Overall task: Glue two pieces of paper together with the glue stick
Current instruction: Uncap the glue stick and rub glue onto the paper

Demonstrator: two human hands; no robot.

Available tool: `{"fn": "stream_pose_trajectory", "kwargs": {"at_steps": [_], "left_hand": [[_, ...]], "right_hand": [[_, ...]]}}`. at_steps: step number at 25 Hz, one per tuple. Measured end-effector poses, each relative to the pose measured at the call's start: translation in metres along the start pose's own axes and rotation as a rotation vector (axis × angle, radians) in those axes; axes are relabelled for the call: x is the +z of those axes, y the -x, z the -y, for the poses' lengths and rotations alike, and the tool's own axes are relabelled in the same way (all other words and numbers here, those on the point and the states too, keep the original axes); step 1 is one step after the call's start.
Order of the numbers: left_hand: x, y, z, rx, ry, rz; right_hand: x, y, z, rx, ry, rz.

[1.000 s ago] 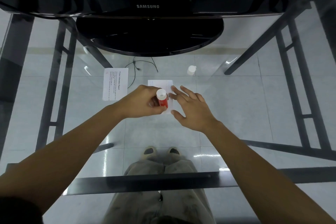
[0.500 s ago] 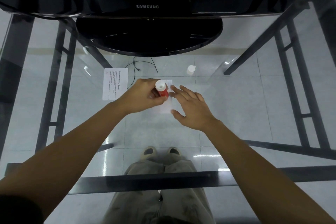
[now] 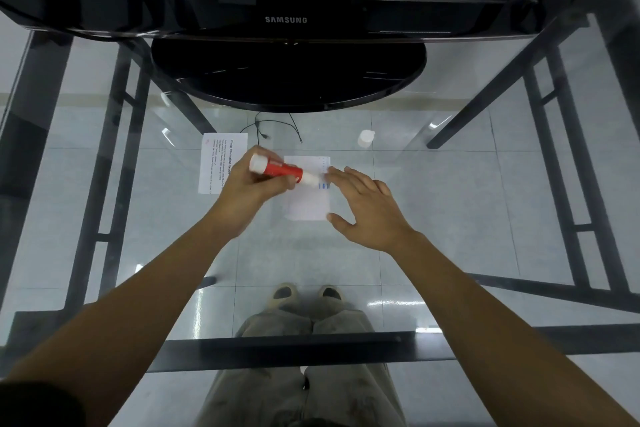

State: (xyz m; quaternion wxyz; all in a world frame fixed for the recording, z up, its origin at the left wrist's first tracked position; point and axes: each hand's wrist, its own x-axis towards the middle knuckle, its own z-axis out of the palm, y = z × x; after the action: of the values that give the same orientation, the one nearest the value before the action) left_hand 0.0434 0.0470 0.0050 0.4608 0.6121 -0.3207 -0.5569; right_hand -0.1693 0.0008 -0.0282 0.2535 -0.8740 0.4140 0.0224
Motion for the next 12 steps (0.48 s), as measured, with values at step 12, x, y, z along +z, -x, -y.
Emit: {"fn": "stream_pose_trajectory", "kwargs": {"at_steps": [12], "left_hand": [[0.014, -0.001, -0.001, -0.056, 0.17, -0.076]], "right_hand": [[0.003, 0.0, -0.002, 0.088, -0.095, -0.229]]}}
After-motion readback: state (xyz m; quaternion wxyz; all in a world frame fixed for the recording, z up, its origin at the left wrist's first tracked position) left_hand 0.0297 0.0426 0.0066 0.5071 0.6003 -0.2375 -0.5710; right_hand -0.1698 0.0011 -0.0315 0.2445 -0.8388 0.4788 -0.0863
